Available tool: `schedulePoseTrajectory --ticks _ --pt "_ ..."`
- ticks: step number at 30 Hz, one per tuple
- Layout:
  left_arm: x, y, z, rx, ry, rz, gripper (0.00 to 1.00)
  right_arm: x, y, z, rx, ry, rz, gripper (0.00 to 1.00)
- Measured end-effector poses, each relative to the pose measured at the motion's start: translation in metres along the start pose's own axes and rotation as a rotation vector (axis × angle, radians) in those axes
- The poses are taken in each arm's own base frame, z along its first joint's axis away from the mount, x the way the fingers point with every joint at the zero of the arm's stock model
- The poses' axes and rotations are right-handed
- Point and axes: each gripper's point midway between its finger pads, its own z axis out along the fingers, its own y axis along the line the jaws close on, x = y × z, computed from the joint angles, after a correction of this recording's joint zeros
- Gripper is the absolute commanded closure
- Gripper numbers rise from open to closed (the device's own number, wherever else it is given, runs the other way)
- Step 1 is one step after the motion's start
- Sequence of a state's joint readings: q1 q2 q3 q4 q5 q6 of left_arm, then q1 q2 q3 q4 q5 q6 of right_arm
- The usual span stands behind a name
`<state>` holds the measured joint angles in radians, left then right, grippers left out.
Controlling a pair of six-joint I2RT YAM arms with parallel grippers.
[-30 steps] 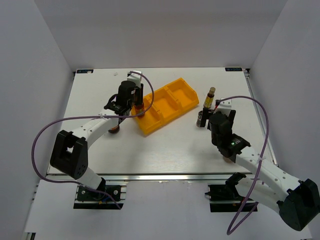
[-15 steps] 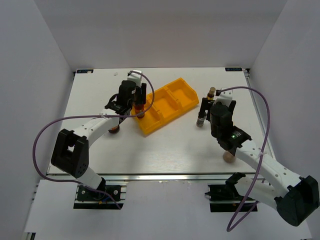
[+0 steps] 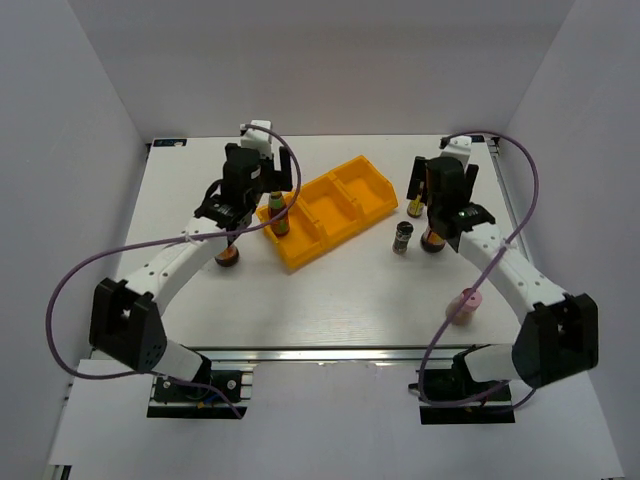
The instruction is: Organize the condiment bottles
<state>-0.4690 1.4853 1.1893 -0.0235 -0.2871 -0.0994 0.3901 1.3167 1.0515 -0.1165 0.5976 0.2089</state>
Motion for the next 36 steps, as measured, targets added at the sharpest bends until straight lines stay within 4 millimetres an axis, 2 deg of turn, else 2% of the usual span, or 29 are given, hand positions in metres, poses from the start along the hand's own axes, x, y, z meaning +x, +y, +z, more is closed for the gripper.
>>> schedulePoseTrajectory --ticks 3,6,9,12,16,20,27,36 --pt "-0.025 0.006 -0.028 -0.002 -0.075 -0.059 0.02 0.005 -0.001 0.025 0.004 0.048 -0.01 0.12" --pt "-0.033 0.019 -0.069 -0.009 -0.148 -0.137 0.02 0.018 0.002 0.047 -0.005 0.099 -0.03 0.12" --pt "-0.027 0.033 -0.104 -0.031 -0.198 -0.225 0.02 0.03 0.009 0.069 -0.021 0.146 -0.058 0.13" --pt "-0.015 0.043 -0.121 -0.057 -0.212 -0.289 0.02 0.038 0.016 0.09 -0.031 0.175 -0.081 0.17" --pt "0.009 0.054 -0.126 -0.112 -0.175 -0.317 0.02 0.049 0.021 0.108 -0.031 0.199 -0.089 0.25" --pt "0.02 0.061 -0.126 -0.156 -0.142 -0.316 0.02 0.055 0.014 0.121 -0.012 0.209 -0.079 0.32" --pt "0.024 0.066 -0.127 -0.185 -0.13 -0.312 0.02 0.051 0.009 0.142 0.012 0.185 -0.068 0.49" --pt "0.028 0.065 -0.124 -0.188 -0.118 -0.306 0.02 0.043 0.013 0.147 0.001 0.146 -0.073 0.8"
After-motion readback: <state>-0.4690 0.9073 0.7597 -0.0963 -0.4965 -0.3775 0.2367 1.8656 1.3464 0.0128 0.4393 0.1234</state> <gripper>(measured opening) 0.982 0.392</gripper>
